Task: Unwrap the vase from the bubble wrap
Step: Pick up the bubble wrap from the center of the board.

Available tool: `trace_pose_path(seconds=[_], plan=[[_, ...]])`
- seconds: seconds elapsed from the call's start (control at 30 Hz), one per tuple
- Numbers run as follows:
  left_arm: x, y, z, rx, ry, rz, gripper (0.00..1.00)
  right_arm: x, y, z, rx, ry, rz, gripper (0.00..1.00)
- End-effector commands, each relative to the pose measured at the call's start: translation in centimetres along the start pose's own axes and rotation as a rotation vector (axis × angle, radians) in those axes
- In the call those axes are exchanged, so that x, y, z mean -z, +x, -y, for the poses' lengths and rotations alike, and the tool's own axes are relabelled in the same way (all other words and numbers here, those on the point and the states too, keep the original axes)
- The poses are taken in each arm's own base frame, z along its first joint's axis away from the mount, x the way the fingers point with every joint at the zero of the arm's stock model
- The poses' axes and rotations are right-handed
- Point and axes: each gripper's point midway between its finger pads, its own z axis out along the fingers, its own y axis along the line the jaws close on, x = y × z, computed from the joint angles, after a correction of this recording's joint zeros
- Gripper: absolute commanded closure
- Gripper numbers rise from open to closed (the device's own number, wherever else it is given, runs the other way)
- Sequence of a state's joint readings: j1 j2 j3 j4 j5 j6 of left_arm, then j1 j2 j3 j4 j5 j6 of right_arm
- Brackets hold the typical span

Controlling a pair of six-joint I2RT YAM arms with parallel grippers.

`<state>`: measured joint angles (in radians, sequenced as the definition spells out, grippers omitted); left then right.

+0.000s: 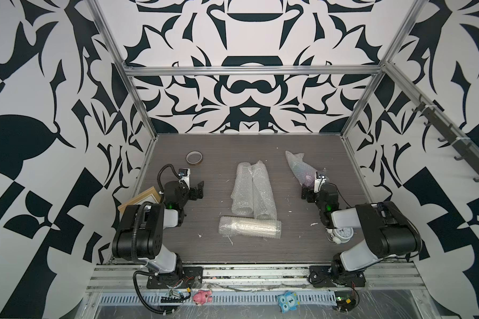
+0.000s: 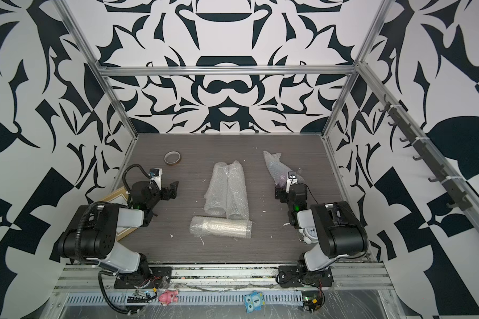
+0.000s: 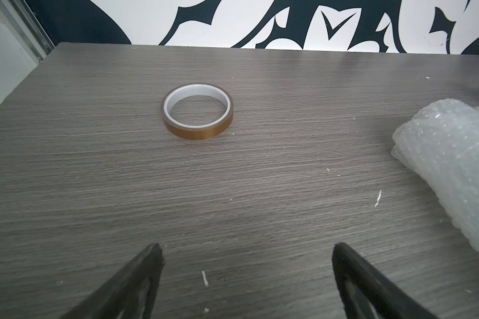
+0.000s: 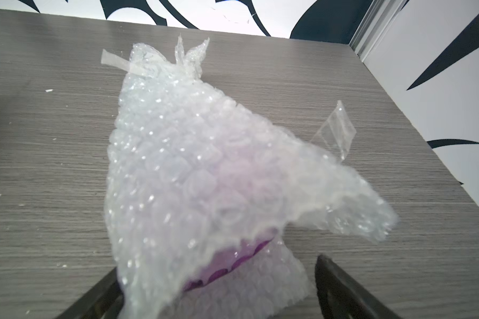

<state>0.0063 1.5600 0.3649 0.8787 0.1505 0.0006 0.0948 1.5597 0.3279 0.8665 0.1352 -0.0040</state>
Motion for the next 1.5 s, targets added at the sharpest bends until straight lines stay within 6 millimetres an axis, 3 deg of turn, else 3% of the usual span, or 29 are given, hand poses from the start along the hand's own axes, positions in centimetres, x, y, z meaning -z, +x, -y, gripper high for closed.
trace_pose_path(seconds=[0.0,1.1,1.47], plan=[[-0.1,-1.2,-0.1,-0.012,0.000,0.041,0.01,-0.2,-2.5,0.4,-0.007,0.017,0.077,0.00],[-0.5,-0.9,-0.5,-0.017,-0.054,0.011,0.01,-0.4,-2.6,0.5,-0.005,0.030,0.072,0.00],[-0.4,-1.0,-0.1,-0.064,-0.095,0.014,0.01,0.8,-4.2,2.5,-0.035,0.152,0.073,0.01]])
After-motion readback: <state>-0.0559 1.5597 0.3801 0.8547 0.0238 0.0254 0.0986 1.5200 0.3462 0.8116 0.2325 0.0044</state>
